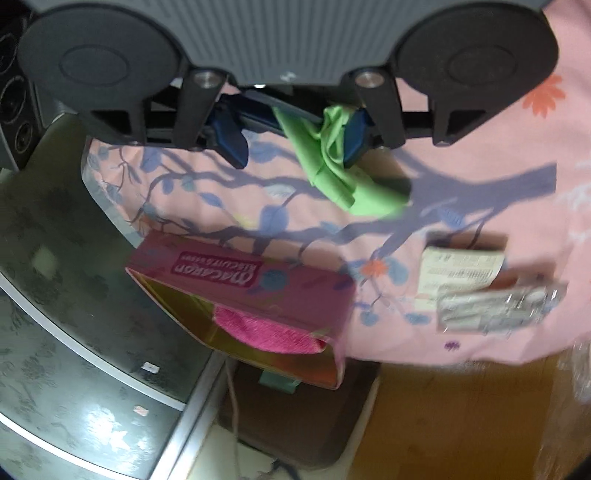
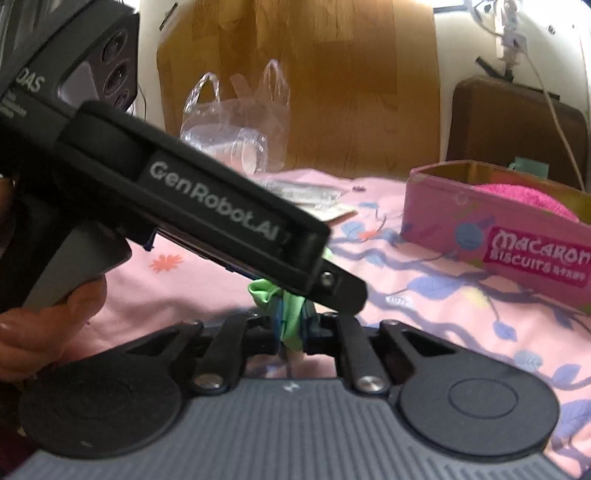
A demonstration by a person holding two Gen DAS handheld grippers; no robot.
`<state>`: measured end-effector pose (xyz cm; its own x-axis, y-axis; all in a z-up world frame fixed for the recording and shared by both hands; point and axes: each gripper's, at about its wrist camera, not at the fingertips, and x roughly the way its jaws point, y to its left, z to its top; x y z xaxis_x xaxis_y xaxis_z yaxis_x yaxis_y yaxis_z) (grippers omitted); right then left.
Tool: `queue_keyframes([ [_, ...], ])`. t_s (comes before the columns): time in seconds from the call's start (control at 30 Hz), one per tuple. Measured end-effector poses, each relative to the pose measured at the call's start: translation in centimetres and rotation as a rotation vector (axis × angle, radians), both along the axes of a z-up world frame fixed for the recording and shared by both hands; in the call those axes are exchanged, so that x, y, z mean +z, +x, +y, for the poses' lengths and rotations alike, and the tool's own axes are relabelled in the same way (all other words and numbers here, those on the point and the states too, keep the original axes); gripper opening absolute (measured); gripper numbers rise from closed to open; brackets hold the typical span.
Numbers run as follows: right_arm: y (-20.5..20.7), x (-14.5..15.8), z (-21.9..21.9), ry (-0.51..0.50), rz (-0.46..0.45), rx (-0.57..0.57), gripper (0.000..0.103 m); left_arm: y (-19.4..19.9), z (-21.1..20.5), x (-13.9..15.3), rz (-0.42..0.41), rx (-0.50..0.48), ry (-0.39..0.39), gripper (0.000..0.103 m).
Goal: Organize soft objects
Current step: 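Lift the green cloth into the tin and open the right tool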
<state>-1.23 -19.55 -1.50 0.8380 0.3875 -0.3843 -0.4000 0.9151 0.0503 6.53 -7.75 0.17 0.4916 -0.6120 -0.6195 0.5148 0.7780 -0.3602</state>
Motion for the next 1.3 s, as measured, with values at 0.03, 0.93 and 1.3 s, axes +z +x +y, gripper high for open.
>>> queue_keyframes([
  [0.03,-0.2,0.2,-0.2,0.007,-0.016,-0.012,0.013,-0.2,-0.3,0.3,-0.012,-0.004,0.007,0.055],
  [0.93,10.5,3.7,-16.6,0.043,-0.05,-0.507,0.017,12.4,-20.2,6.9,-0.101,-0.193,-0.019,0.093],
  [1.3,10.2,3.2,-17.7,0.076,-0.129,-0.578,0.065,17.0,-19.7,4.0,-0.034,-0.032,0.056,0.094],
])
